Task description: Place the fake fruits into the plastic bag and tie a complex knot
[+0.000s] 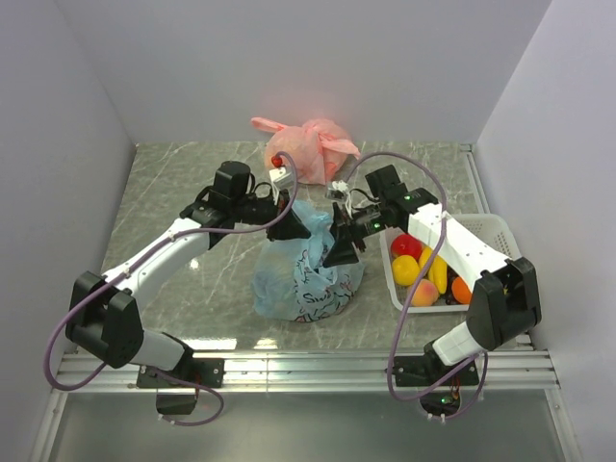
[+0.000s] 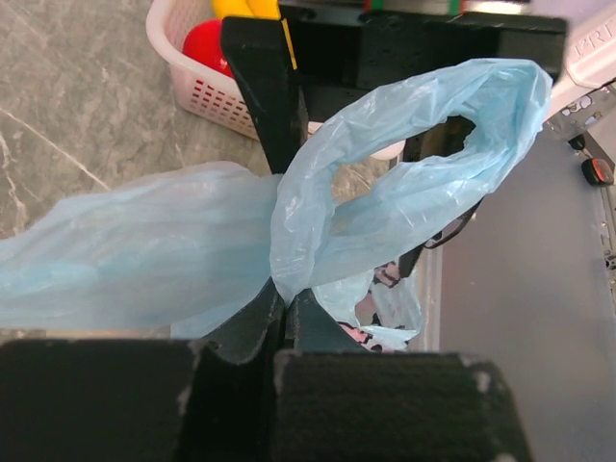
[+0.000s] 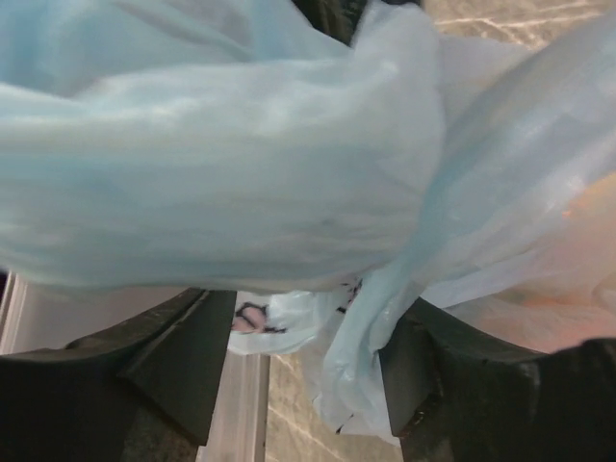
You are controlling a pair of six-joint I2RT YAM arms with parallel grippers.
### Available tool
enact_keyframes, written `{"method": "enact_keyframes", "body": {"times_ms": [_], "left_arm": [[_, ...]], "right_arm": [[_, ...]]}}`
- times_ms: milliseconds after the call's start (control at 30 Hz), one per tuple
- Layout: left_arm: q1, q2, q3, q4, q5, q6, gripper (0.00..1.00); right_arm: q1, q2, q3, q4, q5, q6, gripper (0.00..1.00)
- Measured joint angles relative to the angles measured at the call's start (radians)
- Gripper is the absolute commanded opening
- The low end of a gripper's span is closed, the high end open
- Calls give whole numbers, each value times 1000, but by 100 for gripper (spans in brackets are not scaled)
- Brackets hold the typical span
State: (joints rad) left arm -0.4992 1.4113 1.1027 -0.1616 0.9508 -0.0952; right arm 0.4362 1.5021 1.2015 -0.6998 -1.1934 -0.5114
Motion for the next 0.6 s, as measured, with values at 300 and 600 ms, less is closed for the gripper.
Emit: {"method": "enact_keyframes", "body": {"times_ms": [300, 600], "left_arm": [[-29, 0, 0, 7, -19, 5, 1], [-51, -12, 0, -38, -50, 47, 18]], "right_arm": [[13, 9, 29, 89, -12, 131, 62], [31, 37, 21, 190, 23, 235, 0]]}}
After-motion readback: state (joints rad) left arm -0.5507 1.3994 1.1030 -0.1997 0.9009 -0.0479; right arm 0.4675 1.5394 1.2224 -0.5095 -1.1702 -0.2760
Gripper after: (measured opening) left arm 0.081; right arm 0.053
